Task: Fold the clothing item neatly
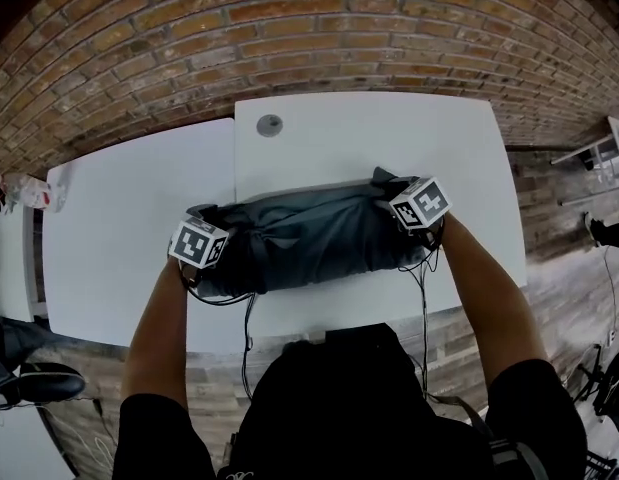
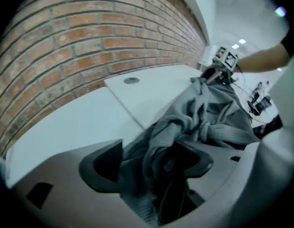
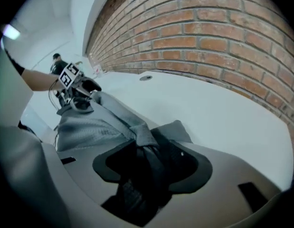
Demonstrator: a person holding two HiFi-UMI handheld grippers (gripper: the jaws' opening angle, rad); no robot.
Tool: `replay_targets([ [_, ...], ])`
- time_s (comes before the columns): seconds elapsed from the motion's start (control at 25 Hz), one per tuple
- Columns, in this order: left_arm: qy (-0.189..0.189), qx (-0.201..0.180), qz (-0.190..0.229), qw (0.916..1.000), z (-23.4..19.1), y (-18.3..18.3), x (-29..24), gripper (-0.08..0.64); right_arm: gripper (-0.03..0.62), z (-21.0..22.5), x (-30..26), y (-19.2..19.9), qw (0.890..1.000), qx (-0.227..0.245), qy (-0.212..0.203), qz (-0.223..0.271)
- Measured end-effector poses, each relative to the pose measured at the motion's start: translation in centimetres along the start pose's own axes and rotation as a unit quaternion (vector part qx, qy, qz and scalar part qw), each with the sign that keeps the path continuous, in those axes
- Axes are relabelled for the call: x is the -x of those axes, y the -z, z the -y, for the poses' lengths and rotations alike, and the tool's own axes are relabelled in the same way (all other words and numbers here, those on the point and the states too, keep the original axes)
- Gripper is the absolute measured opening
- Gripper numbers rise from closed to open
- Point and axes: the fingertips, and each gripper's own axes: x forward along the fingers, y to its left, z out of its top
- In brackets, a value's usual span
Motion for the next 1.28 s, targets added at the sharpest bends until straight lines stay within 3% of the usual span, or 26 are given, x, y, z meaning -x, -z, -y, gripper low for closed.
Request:
replay_targets([
  [0.04,-0.019,0.029,0.014,0.9993,-1.4,0.1,0.5,0.361,0.237,0.6,0.4,0.0,1.000,-0.025,-0.001,0.011],
  [0.08,-0.035,0.056,0.031,0.9973,-2.6,0.1,1.3,0.418,0.282,1.1,1.1,-0.2,0.998,-0.050,0.001,0.025],
  [0.16,-0.074,0.088,0.076,0.9905,-4.6,0.1,3.8,0.425,0.305,2.3,3.5,-0.5,0.994,-0.081,0.028,0.064],
  [0.24,-0.132,0.103,0.126,0.9777,-6.4,0.6,7.2,0.422,0.304,3.4,6.7,-0.6,0.984,-0.102,0.075,0.121],
  [0.28,-0.156,0.119,0.152,0.9688,-7.0,1.3,9.1,0.406,0.304,3.7,8.4,-0.5,0.976,-0.118,0.097,0.155],
  [0.36,-0.185,0.172,0.200,0.9466,-7.6,3.0,13.0,0.292,0.304,3.3,11.9,-0.1,0.955,-0.155,0.129,0.218],
  [0.44,-0.203,0.228,0.233,0.9235,-7.3,5.2,16.4,0.034,0.301,1.5,15.1,1.0,0.929,-0.199,0.154,0.272],
  [0.48,-0.200,0.247,0.244,0.9164,-6.6,6.1,17.8,-0.002,0.227,0.1,16.5,1.8,0.913,-0.222,0.169,0.297],
  [0.52,-0.188,0.255,0.255,0.9134,-5.5,6.6,18.8,-0.002,0.056,-1.5,17.8,2.8,0.897,-0.241,0.184,0.321],
  [0.56,-0.174,0.254,0.269,0.9128,-4.3,6.7,19.8,-0.002,0.002,-3.3,19.0,3.6,0.882,-0.254,0.195,0.345],
  [0.64,-0.157,0.239,0.296,0.9116,-1.8,6.6,21.6,-0.002,0.002,-7.3,21.2,4.5,0.858,-0.262,0.198,0.394],
  [0.72,-0.154,0.226,0.308,0.9114,0.2,7.1,23.0,-0.002,0.002,-10.8,23.1,4.6,0.843,-0.254,0.201,0.429],
  [0.8,-0.154,0.215,0.306,0.9147,1.9,8.2,23.6,-0.002,0.002,-13.3,24.4,4.4,0.840,-0.233,0.210,0.442],
  [0.92,-0.144,0.217,0.295,0.9192,4.6,10.7,23.1,-0.002,0.002,-15.7,25.6,4.7,0.846,-0.205,0.213,0.444],
  [1.08,-0.128,0.220,0.286,0.9237,8.2,13.3,23.2,-0.002,0.002,-17.5,26.3,5.7,0.849,-0.210,0.185,0.448],
  [1.16,-0.103,0.203,0.286,0.9309,10.7,13.9,23.6,-0.002,0.002,-19.3,26.3,6.6,0.861,-0.196,0.161,0.441],
  [1.28,-0.088,0.178,0.266,0.9433,14.6,15.8,23.7,-0.002,0.002,-22.8,26.7,8.7,0.887,-0.134,0.149,0.417],
])
